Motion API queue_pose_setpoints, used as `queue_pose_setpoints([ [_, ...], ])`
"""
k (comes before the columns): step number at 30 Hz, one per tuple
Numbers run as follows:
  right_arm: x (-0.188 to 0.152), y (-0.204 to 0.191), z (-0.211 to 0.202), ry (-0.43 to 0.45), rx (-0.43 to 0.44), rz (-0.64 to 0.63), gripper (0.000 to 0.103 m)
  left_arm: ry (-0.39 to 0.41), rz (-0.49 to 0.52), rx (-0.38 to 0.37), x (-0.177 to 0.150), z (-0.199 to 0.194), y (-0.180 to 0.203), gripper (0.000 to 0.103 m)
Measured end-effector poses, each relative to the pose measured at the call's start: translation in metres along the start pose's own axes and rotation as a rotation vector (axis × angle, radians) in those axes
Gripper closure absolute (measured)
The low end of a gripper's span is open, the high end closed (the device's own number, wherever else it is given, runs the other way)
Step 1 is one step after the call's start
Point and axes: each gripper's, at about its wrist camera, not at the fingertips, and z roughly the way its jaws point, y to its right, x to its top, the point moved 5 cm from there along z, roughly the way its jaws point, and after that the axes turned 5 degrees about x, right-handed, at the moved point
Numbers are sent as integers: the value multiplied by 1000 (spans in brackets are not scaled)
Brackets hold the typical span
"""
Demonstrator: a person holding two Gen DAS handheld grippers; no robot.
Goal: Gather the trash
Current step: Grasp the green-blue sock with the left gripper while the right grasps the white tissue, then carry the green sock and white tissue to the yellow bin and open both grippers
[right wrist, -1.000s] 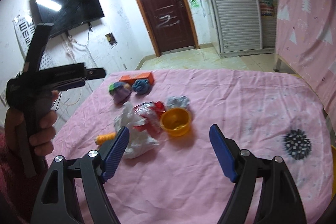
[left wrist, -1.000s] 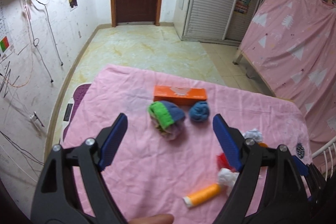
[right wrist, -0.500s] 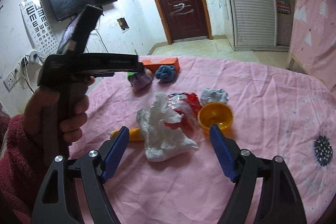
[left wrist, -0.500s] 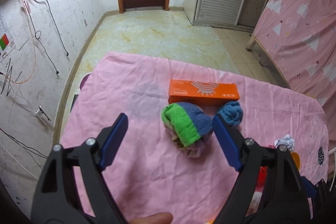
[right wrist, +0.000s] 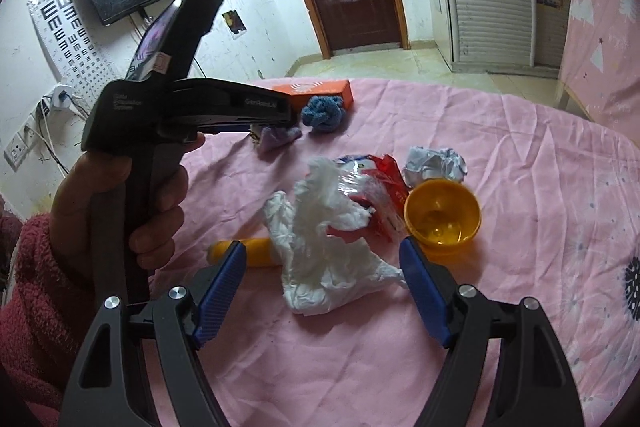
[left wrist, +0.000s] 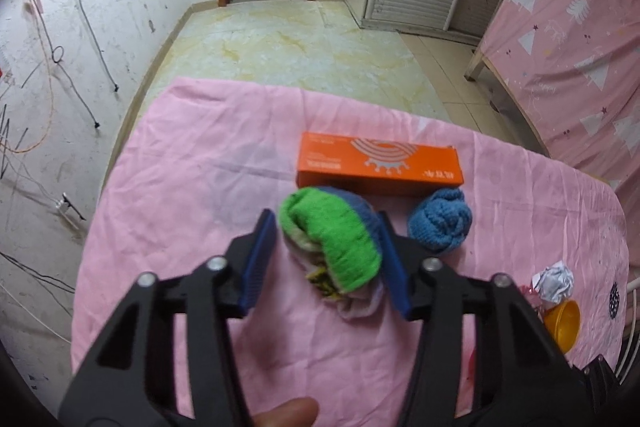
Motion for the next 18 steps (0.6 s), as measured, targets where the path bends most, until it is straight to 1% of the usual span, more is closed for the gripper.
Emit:
queue_pose_setpoints([
  [1,0,2,2,-5,0,12,31,4,9,-7,0,-1,1,65],
  [3,0,5,3,-15,0,25,32,13,20,-15,-1,-2,5,72],
  [4,0,6,4,-19,1,29,36,17,24,-21,-2,-3,5,73],
  [5,0,7,4,-17,-3,30,53,22,25,-23,-4,-4,6,74],
  [6,0,7,5,-19,-6,29,64,27,24,-30,-5,-5,5,76],
  [9,-1,7,4,-12,-6,24,76,36,13,-48,-10,-8,4,78],
  [12,-1,4,0,5,-7,16,80,43,2,-74,-14,-12,-2,79],
  [15,-4,1,-8,29,1,15,81,48,-16,-96,-15,-18,-7,79],
  [18,-5,1,-18,58,19,22,81,79,-31,-108,-16,-33,-13,79],
])
